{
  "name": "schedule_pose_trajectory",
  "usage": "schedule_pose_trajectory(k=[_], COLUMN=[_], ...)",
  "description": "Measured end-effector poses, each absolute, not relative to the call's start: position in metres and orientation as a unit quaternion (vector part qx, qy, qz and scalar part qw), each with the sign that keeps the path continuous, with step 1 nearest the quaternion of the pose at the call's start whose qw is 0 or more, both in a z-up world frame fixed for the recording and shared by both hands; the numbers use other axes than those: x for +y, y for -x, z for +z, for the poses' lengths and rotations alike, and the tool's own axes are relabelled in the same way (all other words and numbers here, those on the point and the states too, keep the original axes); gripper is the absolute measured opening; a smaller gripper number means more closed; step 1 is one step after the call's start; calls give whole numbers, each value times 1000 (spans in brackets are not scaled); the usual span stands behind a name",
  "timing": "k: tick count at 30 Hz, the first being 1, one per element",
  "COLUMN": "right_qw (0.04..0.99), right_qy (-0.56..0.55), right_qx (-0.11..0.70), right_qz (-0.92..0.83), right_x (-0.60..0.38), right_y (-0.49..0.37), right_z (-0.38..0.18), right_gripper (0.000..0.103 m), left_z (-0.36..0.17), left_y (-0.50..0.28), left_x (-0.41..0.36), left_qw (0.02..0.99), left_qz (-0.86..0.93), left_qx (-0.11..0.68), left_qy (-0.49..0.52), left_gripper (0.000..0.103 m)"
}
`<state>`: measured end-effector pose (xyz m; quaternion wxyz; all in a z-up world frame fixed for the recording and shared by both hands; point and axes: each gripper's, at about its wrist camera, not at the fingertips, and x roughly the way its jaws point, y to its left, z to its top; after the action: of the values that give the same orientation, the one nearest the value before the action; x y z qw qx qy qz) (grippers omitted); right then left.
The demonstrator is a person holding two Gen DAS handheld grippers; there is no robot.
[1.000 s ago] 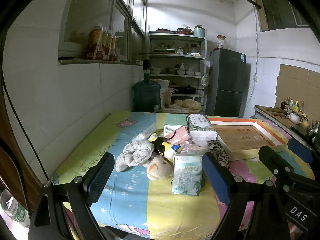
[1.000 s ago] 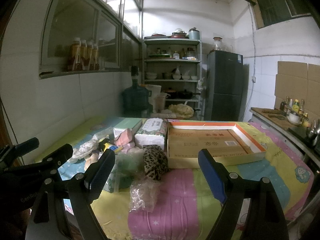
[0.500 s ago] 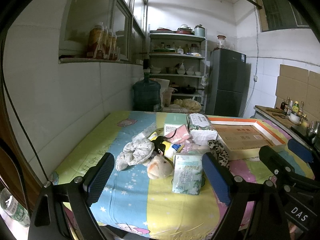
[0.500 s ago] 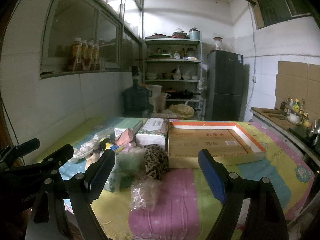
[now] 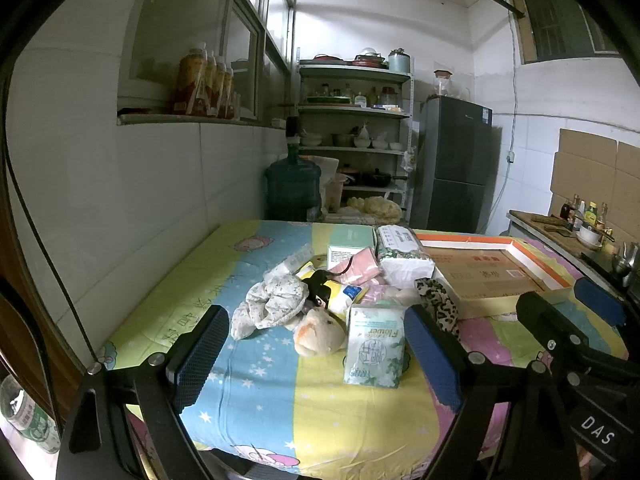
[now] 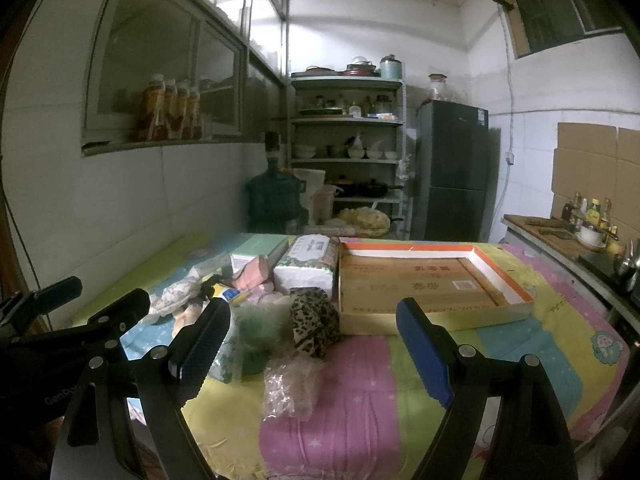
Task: Organize soft objects
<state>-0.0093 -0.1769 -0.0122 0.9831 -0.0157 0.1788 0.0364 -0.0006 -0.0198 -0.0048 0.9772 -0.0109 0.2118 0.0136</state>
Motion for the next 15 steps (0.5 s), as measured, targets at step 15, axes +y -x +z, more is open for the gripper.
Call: schedule_pose_trajectory(k=[15], right_qw=[983], right_qy=[15], right_qx=[179], right_qz=[37], right_x=[-178], right_y=[10], right_z=[-12], right_gripper=[86], left_z=[-4], left_y=[0], left_x=[-18], left_qw=[977], left_qz=[13], left_qx=[213], left_qy=[11], left_gripper=[90])
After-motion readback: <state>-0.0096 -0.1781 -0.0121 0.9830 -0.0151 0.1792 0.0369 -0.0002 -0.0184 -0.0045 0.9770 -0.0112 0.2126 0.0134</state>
